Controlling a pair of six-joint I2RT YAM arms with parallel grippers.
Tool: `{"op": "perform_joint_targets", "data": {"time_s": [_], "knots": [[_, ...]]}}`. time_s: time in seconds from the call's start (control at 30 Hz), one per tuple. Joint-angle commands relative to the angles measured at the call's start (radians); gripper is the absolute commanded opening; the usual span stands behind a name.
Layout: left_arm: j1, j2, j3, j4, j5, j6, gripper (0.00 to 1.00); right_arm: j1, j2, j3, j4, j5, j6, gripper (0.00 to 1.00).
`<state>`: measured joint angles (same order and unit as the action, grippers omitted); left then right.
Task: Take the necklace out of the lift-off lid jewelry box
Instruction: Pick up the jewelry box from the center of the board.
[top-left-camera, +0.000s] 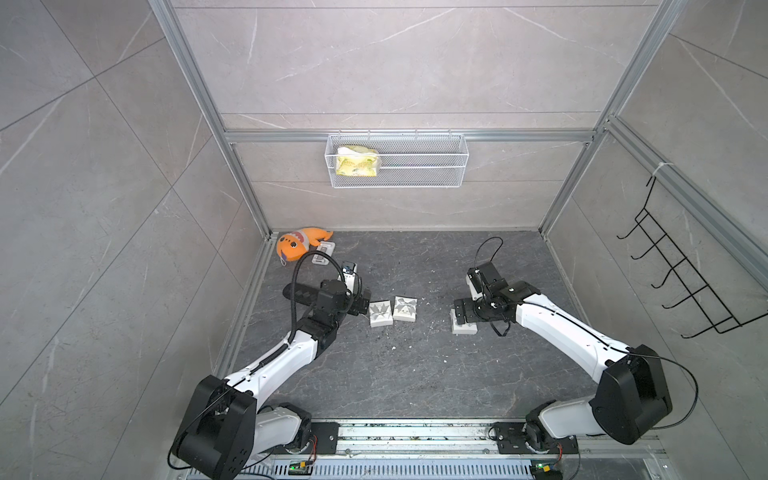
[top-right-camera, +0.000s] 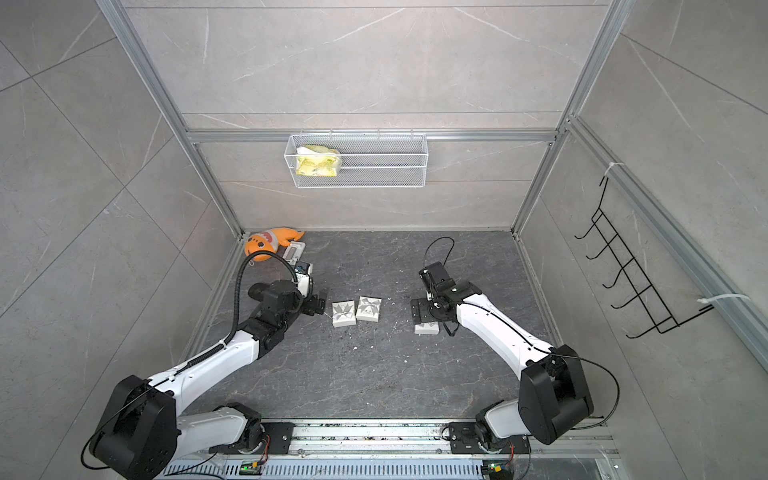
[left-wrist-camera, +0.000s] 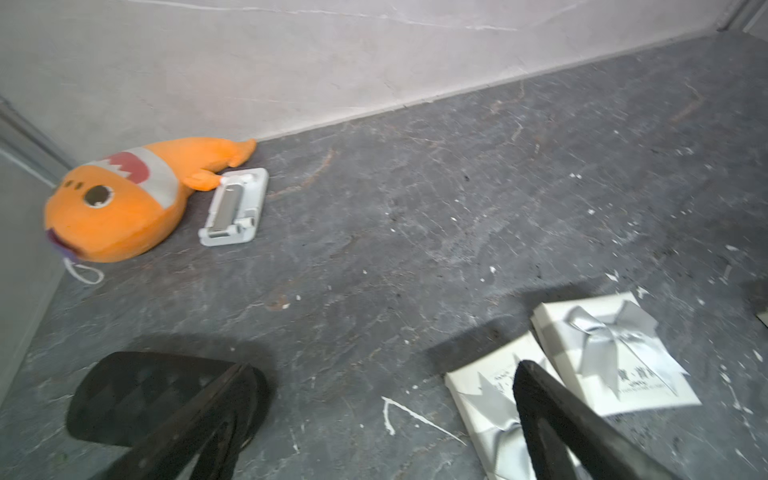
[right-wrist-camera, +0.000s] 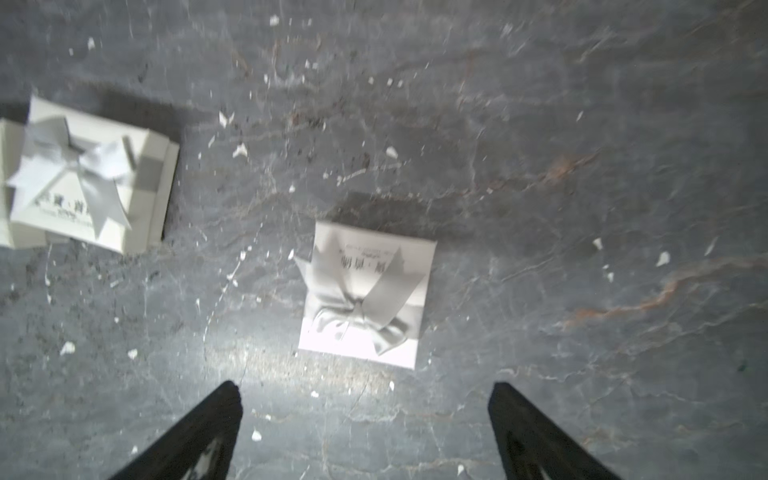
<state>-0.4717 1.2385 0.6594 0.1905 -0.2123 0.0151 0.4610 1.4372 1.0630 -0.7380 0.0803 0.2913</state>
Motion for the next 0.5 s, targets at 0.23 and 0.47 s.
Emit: {"op": "perform_joint_targets", "data": {"time_s": [0.23, 0.47], "knots": [[-0.085, 0.032, 0.042, 0.026, 0.028, 0.029, 1.00, 0.011, 0.079, -0.054, 0.001, -0.081, 0.029, 0.96], [-0.123, 0.039, 0.045, 0.045, 0.048, 0.006, 1.00, 0.010, 0.145, -0.040, 0.044, -0.049, 0.040, 0.98]]}}
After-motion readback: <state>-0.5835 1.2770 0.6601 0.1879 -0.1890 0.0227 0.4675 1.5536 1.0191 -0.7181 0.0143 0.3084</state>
